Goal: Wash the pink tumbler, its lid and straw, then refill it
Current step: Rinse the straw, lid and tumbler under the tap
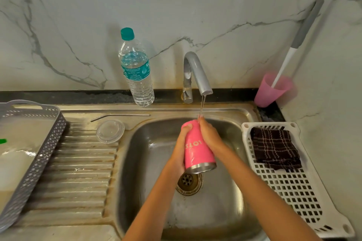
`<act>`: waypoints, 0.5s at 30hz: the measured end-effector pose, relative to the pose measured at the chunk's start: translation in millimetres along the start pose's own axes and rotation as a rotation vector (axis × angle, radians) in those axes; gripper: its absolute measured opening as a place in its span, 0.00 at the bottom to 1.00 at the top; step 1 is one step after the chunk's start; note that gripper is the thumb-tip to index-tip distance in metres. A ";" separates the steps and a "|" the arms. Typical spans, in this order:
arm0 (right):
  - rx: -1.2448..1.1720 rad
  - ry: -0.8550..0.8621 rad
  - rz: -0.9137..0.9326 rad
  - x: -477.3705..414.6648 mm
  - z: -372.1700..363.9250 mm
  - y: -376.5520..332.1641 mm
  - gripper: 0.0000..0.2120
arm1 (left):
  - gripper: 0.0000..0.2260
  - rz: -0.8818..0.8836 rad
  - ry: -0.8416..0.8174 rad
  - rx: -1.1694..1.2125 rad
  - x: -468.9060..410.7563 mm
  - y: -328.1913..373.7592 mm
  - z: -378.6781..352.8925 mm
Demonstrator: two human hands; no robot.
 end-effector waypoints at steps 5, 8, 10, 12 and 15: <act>0.305 -0.029 0.279 14.4 -11.6 -1.7 0.25 | 0.41 -0.053 0.102 0.084 -8.4 12.0 -1.4; 0.251 -0.017 0.341 20.0 -8.7 1.1 0.24 | 0.38 -0.071 0.088 0.123 -12.5 16.2 3.2; 0.127 -0.014 0.172 13.4 -0.3 4.1 0.24 | 0.37 -0.073 0.050 0.114 -11.2 16.8 0.4; 0.151 -0.013 0.131 14.0 2.0 3.9 0.25 | 0.37 -0.073 0.059 0.084 -8.4 19.3 -1.1; 0.421 0.131 0.358 23.3 3.1 0.0 0.27 | 0.33 -0.085 0.168 -0.074 -4.6 29.6 4.8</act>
Point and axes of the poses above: each hand's wrist, its own x-axis away from the middle knuckle, its own z-axis out of the back of the hand, y = z × x, the point moved 5 cm from there along -x, towards the middle knuckle, and after that the axes turned 9 degrees about y, right-handed, at the moved point
